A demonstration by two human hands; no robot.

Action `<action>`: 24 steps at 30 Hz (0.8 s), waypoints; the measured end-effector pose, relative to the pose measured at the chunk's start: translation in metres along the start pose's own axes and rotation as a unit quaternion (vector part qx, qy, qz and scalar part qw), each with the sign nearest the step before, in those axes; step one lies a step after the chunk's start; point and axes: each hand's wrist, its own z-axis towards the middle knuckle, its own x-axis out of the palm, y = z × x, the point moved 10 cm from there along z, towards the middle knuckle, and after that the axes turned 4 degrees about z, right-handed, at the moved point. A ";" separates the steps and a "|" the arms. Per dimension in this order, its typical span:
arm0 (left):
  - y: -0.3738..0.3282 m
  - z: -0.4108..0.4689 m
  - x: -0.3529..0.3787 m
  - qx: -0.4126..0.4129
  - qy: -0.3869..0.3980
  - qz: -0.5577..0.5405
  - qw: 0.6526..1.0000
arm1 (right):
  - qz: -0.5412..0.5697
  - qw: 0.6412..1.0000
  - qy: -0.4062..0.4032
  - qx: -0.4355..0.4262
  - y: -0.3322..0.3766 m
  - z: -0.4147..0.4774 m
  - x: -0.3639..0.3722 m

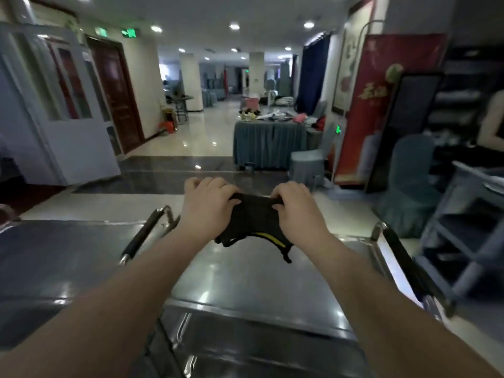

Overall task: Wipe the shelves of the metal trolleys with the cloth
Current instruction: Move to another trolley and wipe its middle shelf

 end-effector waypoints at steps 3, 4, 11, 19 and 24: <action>-0.013 -0.033 0.058 0.028 0.054 -0.075 0.995 | -0.027 0.996 -0.004 0.081 -0.026 -0.053 0.028; -0.018 -0.048 0.080 0.033 0.081 -0.096 0.992 | -0.032 0.994 0.001 0.106 -0.036 -0.073 0.040; -0.058 -0.197 0.227 0.087 0.250 -0.169 0.949 | -0.002 0.952 0.110 0.287 -0.100 -0.238 0.161; -0.084 -0.344 0.373 0.052 0.398 -0.204 0.893 | 0.049 0.896 0.195 0.395 -0.168 -0.377 0.287; -0.124 -0.401 0.469 -0.046 0.459 -0.307 0.833 | 0.024 0.884 0.217 0.414 -0.252 -0.418 0.329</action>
